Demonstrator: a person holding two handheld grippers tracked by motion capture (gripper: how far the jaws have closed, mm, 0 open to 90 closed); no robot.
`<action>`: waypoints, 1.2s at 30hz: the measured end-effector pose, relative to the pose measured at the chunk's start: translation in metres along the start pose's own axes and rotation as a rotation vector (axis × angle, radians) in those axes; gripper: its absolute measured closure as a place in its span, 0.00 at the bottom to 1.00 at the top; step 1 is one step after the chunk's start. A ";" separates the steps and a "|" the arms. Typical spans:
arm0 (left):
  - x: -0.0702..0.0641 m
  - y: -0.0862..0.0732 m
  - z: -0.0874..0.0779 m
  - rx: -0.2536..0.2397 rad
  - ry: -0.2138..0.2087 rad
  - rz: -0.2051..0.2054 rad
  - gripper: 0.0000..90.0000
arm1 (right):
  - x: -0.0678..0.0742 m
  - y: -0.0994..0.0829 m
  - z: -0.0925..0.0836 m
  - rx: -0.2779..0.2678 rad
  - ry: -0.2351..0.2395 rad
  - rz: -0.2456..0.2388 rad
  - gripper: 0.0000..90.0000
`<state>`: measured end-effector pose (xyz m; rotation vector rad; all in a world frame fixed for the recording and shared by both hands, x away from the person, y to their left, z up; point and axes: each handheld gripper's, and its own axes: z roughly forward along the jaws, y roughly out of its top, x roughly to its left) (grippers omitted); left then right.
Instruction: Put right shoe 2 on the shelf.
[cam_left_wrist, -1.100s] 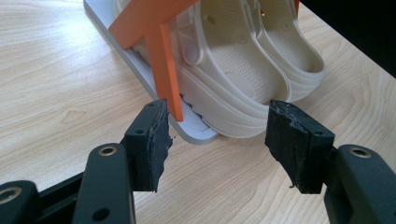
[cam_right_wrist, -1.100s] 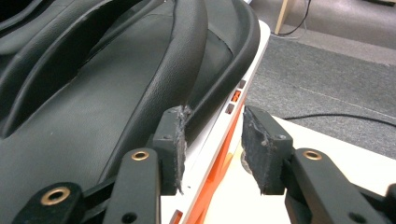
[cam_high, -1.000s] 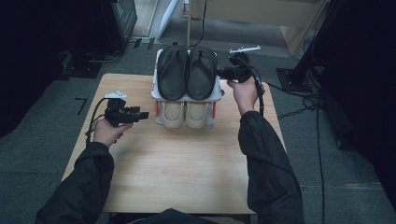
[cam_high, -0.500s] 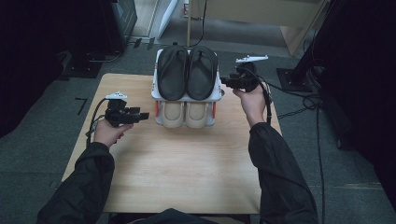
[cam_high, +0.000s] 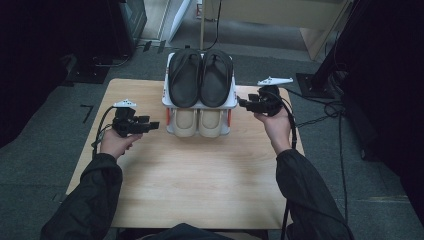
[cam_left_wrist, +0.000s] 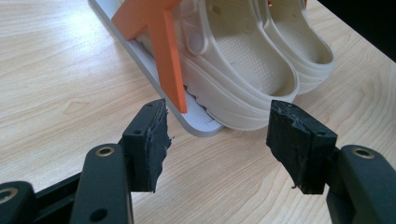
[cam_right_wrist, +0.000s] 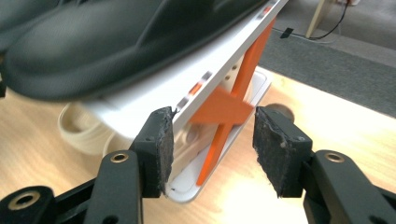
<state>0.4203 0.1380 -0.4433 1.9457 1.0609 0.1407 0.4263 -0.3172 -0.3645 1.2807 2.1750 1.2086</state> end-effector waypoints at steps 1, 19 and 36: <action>0.000 0.000 0.000 0.000 0.001 0.000 0.43 | 0.001 -0.003 -0.001 0.001 0.007 0.002 0.53; -0.010 -0.007 0.002 0.036 0.003 0.038 0.41 | 0.013 -0.068 0.002 0.034 0.071 -0.018 0.52; -0.023 -0.011 0.012 0.071 -0.015 0.082 0.41 | 0.015 -0.106 0.012 0.060 0.099 -0.005 0.51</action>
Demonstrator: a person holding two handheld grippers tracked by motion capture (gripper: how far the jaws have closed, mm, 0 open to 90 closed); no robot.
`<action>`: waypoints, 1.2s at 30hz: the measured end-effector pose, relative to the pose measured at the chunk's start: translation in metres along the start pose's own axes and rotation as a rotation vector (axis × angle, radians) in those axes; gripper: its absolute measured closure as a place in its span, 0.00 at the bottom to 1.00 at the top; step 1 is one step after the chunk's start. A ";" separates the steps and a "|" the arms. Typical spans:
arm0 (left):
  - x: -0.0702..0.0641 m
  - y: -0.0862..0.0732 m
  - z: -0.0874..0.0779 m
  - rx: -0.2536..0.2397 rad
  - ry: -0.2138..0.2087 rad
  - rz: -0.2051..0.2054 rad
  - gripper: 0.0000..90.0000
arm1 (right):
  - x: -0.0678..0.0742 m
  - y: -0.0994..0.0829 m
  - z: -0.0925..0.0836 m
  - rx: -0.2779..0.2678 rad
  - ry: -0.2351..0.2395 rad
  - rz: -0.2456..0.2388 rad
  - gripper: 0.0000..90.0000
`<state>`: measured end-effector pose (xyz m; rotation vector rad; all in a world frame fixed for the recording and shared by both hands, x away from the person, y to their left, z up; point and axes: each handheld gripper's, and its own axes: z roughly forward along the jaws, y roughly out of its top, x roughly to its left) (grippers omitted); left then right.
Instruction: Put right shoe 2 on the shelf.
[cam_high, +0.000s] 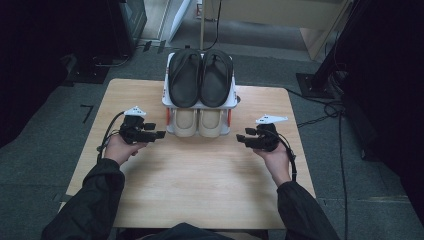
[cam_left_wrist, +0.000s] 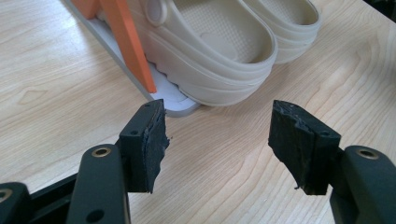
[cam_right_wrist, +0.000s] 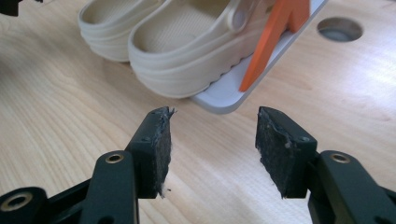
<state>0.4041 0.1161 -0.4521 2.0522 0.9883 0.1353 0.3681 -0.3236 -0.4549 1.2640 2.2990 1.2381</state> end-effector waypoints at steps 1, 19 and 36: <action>0.000 0.000 0.000 -0.001 -0.002 0.002 0.41 | 0.000 -0.001 0.002 0.009 0.011 0.010 0.51; -0.008 0.001 0.009 0.023 -0.015 0.031 0.41 | 0.010 -0.005 0.017 0.038 0.062 0.005 0.51; -0.008 0.001 0.010 0.029 -0.010 0.031 0.41 | 0.008 -0.005 0.016 0.032 0.054 0.010 0.50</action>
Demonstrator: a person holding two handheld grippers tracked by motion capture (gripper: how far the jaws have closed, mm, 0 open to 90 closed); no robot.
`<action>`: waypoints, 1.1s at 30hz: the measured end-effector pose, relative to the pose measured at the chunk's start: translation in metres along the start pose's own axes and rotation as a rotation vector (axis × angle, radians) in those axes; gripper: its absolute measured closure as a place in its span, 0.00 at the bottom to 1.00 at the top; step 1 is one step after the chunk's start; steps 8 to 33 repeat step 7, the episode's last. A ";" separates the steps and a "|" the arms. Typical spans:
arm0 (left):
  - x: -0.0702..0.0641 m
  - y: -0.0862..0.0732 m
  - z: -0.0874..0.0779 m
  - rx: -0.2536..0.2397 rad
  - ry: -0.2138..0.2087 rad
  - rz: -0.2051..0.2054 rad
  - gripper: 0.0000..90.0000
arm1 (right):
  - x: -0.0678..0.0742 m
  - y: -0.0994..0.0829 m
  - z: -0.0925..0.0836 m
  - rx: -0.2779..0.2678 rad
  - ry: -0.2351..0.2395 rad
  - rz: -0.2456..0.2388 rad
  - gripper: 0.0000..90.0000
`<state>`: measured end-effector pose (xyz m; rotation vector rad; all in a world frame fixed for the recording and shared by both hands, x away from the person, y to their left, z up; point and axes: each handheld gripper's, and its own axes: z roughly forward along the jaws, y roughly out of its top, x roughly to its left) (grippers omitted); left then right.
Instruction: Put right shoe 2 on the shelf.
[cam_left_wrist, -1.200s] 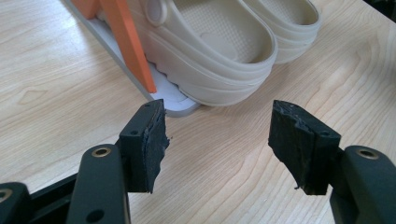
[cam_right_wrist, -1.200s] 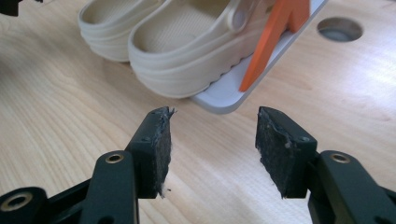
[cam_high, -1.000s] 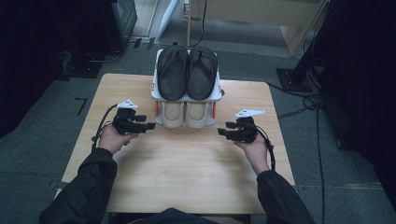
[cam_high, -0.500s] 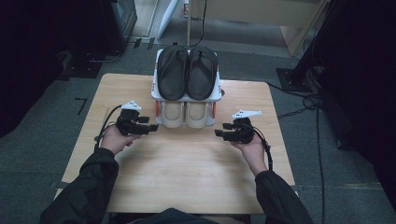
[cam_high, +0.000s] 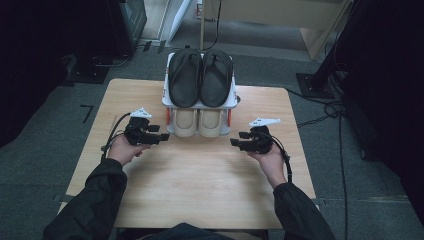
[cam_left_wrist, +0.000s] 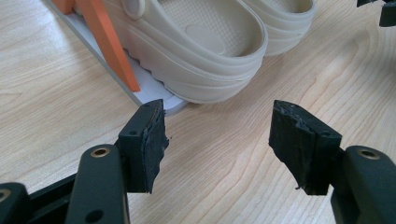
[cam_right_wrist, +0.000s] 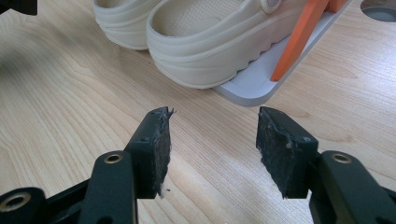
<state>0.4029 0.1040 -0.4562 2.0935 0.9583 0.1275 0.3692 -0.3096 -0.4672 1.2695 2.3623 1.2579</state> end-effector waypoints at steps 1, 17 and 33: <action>0.000 0.000 0.000 0.000 0.000 -0.001 0.41 | 0.000 0.000 0.000 0.001 -0.001 0.000 0.50; 0.000 0.000 0.000 0.003 0.002 -0.001 0.40 | 0.000 0.000 0.001 0.008 0.000 -0.002 0.50; 0.000 0.000 0.000 0.003 0.002 -0.001 0.40 | 0.000 0.000 0.001 0.008 0.000 -0.002 0.50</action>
